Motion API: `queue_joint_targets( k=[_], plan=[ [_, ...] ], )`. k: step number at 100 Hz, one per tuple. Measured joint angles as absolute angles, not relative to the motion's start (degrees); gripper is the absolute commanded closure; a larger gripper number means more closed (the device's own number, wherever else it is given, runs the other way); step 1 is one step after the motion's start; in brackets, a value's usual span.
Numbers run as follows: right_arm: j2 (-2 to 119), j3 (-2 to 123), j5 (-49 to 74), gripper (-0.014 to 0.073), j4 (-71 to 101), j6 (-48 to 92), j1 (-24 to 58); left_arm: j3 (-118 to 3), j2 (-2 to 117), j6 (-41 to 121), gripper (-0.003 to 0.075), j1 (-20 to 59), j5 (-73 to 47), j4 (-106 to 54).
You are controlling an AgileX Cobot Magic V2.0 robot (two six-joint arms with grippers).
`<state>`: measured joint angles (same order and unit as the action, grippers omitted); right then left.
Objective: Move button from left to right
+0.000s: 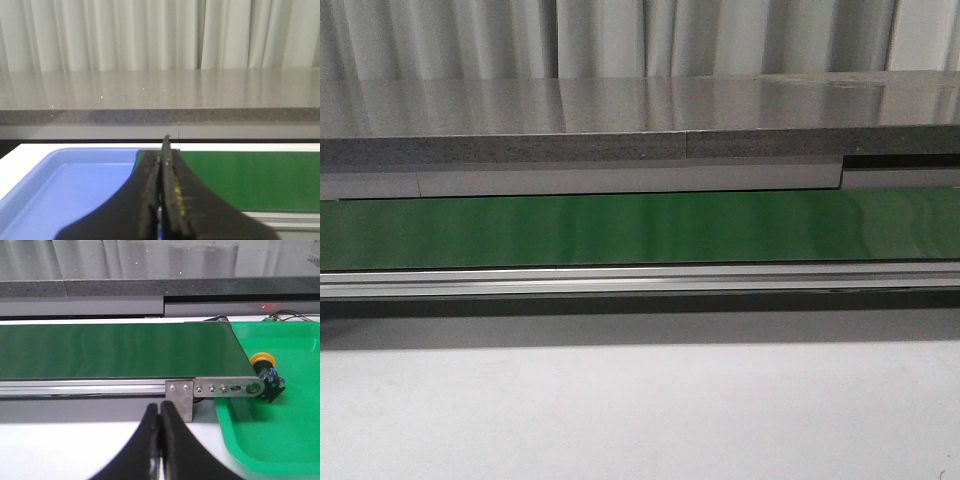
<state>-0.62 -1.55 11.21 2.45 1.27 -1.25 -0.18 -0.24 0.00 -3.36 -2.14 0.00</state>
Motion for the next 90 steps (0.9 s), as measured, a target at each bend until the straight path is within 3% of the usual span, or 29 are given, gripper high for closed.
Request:
queue_joint_targets(
  k=[90],
  plan=[
    [-0.62, -1.55, 11.21, 0.0661, 2.45, 1.18, -1.25, -0.18, -0.24, -0.62, 0.0741, -3.39, -2.86, 0.0]
  ],
)
